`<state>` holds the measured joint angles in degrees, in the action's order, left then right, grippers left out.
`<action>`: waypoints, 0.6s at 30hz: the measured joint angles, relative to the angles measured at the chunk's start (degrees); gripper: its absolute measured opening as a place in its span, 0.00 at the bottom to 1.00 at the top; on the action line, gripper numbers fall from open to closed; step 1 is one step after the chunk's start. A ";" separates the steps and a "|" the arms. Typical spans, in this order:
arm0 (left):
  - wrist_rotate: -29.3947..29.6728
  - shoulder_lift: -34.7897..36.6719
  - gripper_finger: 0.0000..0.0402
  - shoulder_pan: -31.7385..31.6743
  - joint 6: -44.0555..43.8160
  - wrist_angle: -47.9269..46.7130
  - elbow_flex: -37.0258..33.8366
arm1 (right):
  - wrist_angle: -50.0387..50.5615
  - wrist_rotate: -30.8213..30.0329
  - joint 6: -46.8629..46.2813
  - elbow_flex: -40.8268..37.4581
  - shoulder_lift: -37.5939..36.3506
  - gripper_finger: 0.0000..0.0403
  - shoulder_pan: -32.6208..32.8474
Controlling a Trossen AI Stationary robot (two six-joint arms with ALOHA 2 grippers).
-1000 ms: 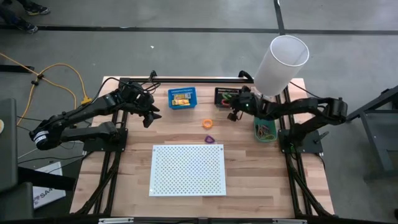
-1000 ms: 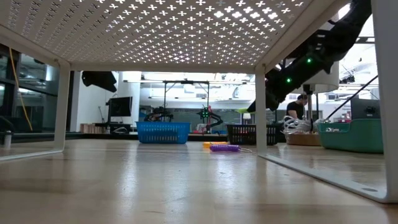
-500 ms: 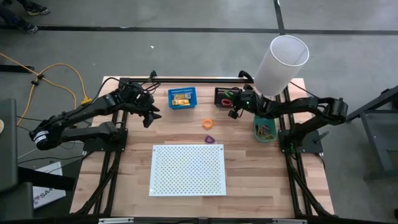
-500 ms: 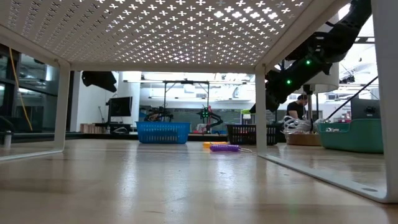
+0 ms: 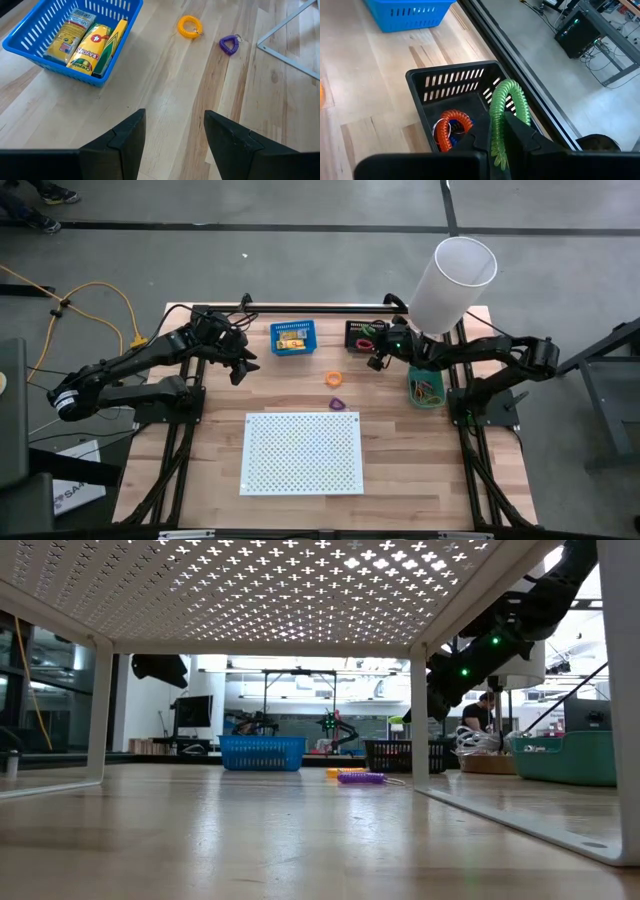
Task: Pick & Place Office Desk Supplies
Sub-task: Put the green spring keychain into the black bin, then put the yellow spring keychain into the black bin
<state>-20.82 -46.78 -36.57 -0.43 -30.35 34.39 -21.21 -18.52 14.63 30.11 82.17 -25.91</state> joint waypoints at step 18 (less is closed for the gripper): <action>0.01 0.00 0.49 0.01 0.00 -0.02 0.00 | 0.01 -2.40 0.00 0.00 0.00 0.18 -0.07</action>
<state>-20.80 -46.78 -36.56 -0.43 -30.37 34.39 -21.20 -20.92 14.63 30.11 82.17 -25.98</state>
